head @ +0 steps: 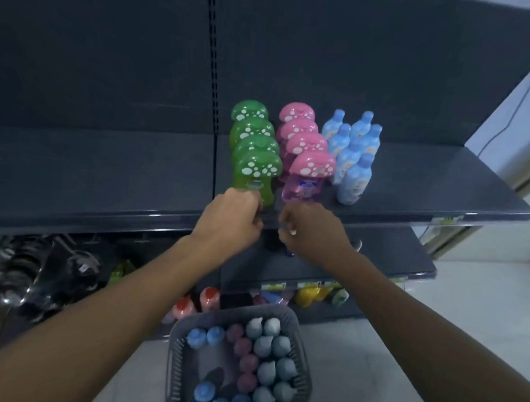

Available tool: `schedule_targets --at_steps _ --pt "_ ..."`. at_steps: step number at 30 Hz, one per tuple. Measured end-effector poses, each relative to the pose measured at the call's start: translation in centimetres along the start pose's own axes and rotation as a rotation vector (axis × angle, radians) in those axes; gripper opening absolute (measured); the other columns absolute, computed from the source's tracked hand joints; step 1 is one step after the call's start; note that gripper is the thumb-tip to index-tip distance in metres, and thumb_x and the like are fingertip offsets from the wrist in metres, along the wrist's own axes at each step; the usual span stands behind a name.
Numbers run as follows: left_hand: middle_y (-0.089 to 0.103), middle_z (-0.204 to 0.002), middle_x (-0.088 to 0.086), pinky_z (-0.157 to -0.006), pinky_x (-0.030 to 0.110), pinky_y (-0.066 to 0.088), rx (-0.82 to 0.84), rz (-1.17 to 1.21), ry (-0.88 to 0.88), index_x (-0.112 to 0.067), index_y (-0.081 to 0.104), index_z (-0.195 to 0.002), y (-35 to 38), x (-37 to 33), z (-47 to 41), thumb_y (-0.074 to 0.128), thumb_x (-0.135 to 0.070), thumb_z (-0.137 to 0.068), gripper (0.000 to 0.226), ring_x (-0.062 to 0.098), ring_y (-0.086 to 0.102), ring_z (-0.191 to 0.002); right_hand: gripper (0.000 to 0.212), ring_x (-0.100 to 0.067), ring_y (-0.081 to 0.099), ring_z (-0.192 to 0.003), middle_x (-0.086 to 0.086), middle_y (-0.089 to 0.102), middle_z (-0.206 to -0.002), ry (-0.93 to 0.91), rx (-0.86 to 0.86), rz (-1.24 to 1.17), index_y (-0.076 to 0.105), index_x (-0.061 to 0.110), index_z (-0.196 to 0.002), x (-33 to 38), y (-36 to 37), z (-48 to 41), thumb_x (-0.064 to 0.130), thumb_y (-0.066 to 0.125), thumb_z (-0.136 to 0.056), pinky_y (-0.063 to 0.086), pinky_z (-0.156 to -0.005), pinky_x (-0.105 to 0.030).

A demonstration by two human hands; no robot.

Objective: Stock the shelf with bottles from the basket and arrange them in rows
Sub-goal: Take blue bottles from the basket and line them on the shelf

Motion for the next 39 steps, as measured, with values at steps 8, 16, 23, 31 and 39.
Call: schedule_targets --at_steps 8,16,23,31,39 --pt "0.063 -0.108 0.011 -0.073 0.041 0.052 0.253 -0.039 -0.216 -0.013 0.059 -0.106 10.3 8.0 7.8 0.059 -0.019 -0.088 0.018 0.039 0.064 -0.096 0.023 -0.028 0.064 -0.094 -0.001 0.062 -0.106 -0.051 0.204 -0.001 0.061 0.023 -0.108 1.0 13.0 4.3 0.028 0.061 -0.086 0.051 -0.071 -0.035" --pt "0.06 -0.124 0.014 -0.08 0.043 0.051 0.486 -0.092 -0.388 -0.009 0.057 -0.12 23.0 14.5 13.3 0.064 -0.014 -0.088 0.034 0.037 0.063 -0.109 0.025 -0.031 0.062 -0.105 -0.003 0.06 -0.121 -0.069 0.431 0.014 0.057 0.023 -0.115 1.0 26.7 6.9 0.03 0.056 -0.09 0.05 -0.078 -0.04" --pt "0.058 -0.126 0.016 -0.081 0.041 0.051 0.43 -0.13 -0.391 -0.006 0.056 -0.126 31.7 19.1 13.0 0.062 -0.014 -0.088 0.04 0.036 0.062 -0.108 0.027 -0.031 0.062 -0.105 -0.008 0.061 -0.115 -0.149 0.386 -0.014 0.062 0.015 -0.115 1.3 37.0 6.1 0.011 0.063 -0.088 0.05 -0.074 -0.037" --pt "0.051 -0.135 0.017 -0.079 0.045 0.053 0.529 -0.295 -0.397 -0.003 0.054 -0.132 38.0 21.6 12.3 0.049 -0.006 -0.097 0.035 0.038 0.064 -0.109 0.046 -0.036 0.058 -0.112 -0.013 0.058 -0.121 -0.161 0.437 0.077 0.059 0.014 -0.128 0.9 45.7 6.0 0.002 0.064 -0.084 0.057 -0.073 -0.044" --pt "0.061 -0.125 0.017 -0.078 0.043 0.053 0.477 -0.33 -0.4 -0.004 0.059 -0.124 39.0 22.2 11.9 0.047 -0.005 -0.1 0.027 0.038 0.066 -0.106 0.028 -0.036 0.062 -0.104 -0.015 0.065 -0.111 -0.18 0.338 0.034 0.064 0.006 -0.113 0.8 47.4 5.2 0.003 0.065 -0.085 0.055 -0.078 -0.046"
Point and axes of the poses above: each hand's wrist, its own z-axis away from the middle knuckle, its own y-axis out of the palm, x = y × z, the point moved 1 cm from there along -z, towards the middle knuckle
